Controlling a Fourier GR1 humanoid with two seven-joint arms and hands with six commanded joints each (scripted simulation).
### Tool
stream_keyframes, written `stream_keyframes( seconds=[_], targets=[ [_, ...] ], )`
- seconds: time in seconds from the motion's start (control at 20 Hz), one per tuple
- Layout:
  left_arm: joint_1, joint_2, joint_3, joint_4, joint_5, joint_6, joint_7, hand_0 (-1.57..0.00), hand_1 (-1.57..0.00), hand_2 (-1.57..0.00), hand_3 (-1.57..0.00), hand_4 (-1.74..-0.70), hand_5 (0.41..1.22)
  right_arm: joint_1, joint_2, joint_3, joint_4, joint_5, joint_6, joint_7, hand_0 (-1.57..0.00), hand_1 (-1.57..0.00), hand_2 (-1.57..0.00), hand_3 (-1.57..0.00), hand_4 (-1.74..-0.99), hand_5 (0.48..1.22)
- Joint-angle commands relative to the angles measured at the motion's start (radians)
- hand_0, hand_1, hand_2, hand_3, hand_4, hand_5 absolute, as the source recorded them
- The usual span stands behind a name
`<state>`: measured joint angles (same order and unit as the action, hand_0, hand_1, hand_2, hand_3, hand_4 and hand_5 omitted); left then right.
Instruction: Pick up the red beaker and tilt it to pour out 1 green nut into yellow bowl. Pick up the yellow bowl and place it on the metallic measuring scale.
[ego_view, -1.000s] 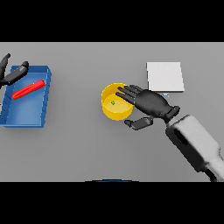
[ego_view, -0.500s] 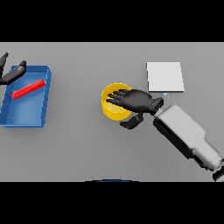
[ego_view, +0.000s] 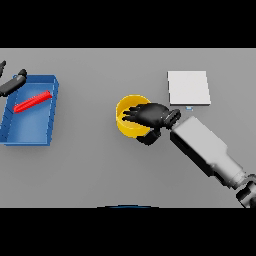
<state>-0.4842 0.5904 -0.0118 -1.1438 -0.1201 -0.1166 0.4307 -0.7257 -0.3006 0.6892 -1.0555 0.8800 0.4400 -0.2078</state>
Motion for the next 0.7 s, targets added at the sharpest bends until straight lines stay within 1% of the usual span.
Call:
stream_keyframes(
  seconds=[0.0, 0.05, 0.1, 0.15, 0.2, 0.25, 0.3, 0.35, 0.45, 0.55, 0.65],
  targets=[
    [-0.001, -0.004, -0.002, -0.006, 0.004, -0.003, -0.009, 0.0, 0.0, 0.0, 0.0, -0.79, 0.712, -0.013, 0.006, 0.002, 0.019, 0.005, -0.009, -0.007, -0.05, -0.06, -0.09, -0.13, -1.261, 0.809],
    [-0.001, -0.001, -0.002, -0.001, 0.003, -0.006, -0.014, 0.0, 0.0, 0.0, 0.0, -0.79, 0.711, -0.004, 0.011, 0.008, 0.021, 0.009, -0.017, -0.015, -0.19, -0.18, -0.19, -0.21, -1.309, 0.891],
    [-0.006, -0.003, -0.002, 0.012, -0.003, -0.001, -0.015, 0.0, 0.0, 0.0, 0.0, -0.79, 0.71, -0.002, 0.003, 0.008, 0.013, 0.008, -0.018, -0.03, -0.45, -0.41, -0.35, -0.32, -1.363, 0.957],
    [-0.008, -0.011, -0.009, 0.011, -0.004, -0.002, -0.022, 0.0, 0.0, 0.0, 0.0, -0.79, 0.71, -0.008, 0.001, 0.004, 0.027, 0.008, -0.027, -0.041, -0.68, -0.64, -0.59, -0.57, -1.435, 1.01],
    [-0.011, -0.019, -0.013, 0.009, -0.002, -0.004, -0.021, 0.0, 0.0, 0.0, 0.0, -0.79, 0.71, -0.004, 0.001, 0.004, 0.018, 0.005, -0.026, -0.032, -0.86, -0.83, -0.79, -0.68, -1.492, 1.052],
    [-0.005, -0.017, -0.014, 0.011, -0.007, -0.001, -0.025, 0.0, 0.0, 0.0, 0.0, -0.79, 0.707, -0.008, -0.005, 0.004, 0.01, -0.001, -0.007, -0.041, -1.0, -0.97, -0.95, -0.79, -1.54, 1.086],
    [0.0, -0.01, -0.009, 0.016, -0.01, 0.004, -0.024, 0.0, 0.0, 0.0, 0.0, -0.79, 0.707, -0.008, -0.003, 0.013, 0.007, 0.003, -0.009, -0.042, -1.11, -1.09, -1.07, -0.88, -1.578, 1.113],
    [-0.005, -0.011, -0.01, 0.023, -0.014, 0.007, -0.031, 0.0, 0.0, 0.0, 0.0, -0.79, 0.709, -0.017, 0.001, 0.012, 0.019, -0.004, -0.004, -0.043, -1.21, -1.19, -1.13, -0.97, -1.611, 1.135],
    [-0.014, -0.006, -0.009, 0.017, -0.011, 0.001, -0.022, 0.0, 0.0, 0.0, 0.0, -0.78, 0.711, -0.015, -0.007, 0.008, 0.006, -0.02, 0.023, -0.031, -1.34, -1.33, -1.25, -1.07, -1.658, 1.166],
    [-0.016, -0.015, -0.015, 0.02, -0.013, 0.002, -0.023, 0.0, 0.0, 0.0, 0.0, -0.78, 0.71, -0.008, -0.015, 0.012, -0.012, -0.028, 0.035, -0.015, -1.42, -1.41, -1.32, -1.13, -1.688, 1.186],
    [-0.014, -0.014, -0.009, 0.015, -0.007, 0.004, -0.027, 0.0, 0.0, 0.0, 0.0, -0.79, 0.707, -0.008, -0.02, 0.012, -0.027, -0.036, 0.041, -0.015, -1.48, -1.47, -1.35, -1.19, -1.707, 1.198]
  ],
)
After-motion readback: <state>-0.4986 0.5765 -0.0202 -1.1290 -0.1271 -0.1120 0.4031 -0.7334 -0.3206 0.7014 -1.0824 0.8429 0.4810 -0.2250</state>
